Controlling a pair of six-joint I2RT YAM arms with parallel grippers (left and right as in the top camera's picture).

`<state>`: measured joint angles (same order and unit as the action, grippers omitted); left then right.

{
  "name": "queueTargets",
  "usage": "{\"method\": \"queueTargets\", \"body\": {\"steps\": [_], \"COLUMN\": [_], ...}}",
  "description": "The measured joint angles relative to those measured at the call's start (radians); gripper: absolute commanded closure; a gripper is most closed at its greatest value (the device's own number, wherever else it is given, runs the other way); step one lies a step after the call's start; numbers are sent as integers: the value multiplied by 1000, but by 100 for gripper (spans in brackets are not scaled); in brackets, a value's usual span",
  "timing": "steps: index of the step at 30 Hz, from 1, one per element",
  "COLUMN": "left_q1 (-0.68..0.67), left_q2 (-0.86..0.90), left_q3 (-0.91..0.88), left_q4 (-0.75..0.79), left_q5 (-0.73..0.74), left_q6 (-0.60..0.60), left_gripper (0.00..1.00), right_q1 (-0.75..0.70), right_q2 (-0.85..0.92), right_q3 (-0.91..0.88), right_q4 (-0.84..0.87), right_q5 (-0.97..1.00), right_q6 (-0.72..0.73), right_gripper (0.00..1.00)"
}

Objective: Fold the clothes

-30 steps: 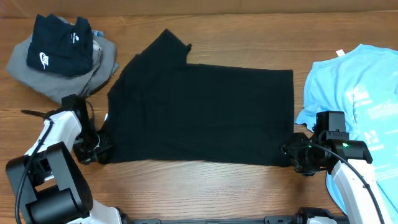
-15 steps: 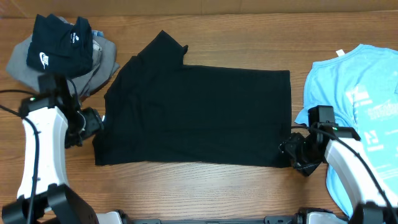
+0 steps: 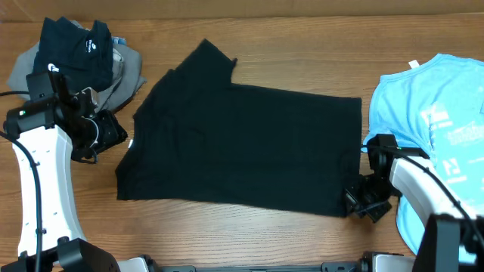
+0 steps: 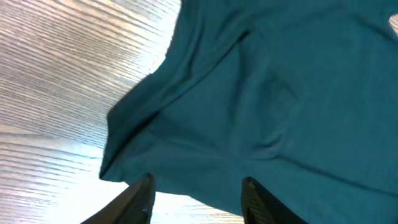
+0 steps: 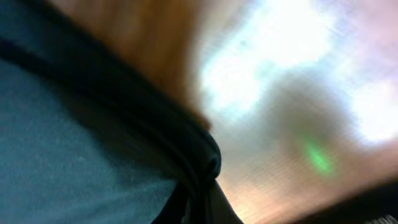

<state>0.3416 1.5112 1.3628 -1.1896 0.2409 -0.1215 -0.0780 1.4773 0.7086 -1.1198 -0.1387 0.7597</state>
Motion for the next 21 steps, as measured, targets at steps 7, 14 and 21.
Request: {"method": "queueTargets", "body": {"steps": [7,14,21], "left_q1": [-48,-227,-352], "left_q2": [0,2,163], "left_q3": [15,18,161], "left_q4": [33,256,361], "left_q5": [4,10,10], "left_q6": [57,126,159], "left_gripper": [32,25,26], "right_q1": [0,0,0], "right_q2": [-195,-285,-287], "right_q3": [0,122,277], "right_q4": [-66,3,143], "right_q5": [30,49,-39], "right_q6": [38,-33,-174], "right_gripper": [33,24,26]}}
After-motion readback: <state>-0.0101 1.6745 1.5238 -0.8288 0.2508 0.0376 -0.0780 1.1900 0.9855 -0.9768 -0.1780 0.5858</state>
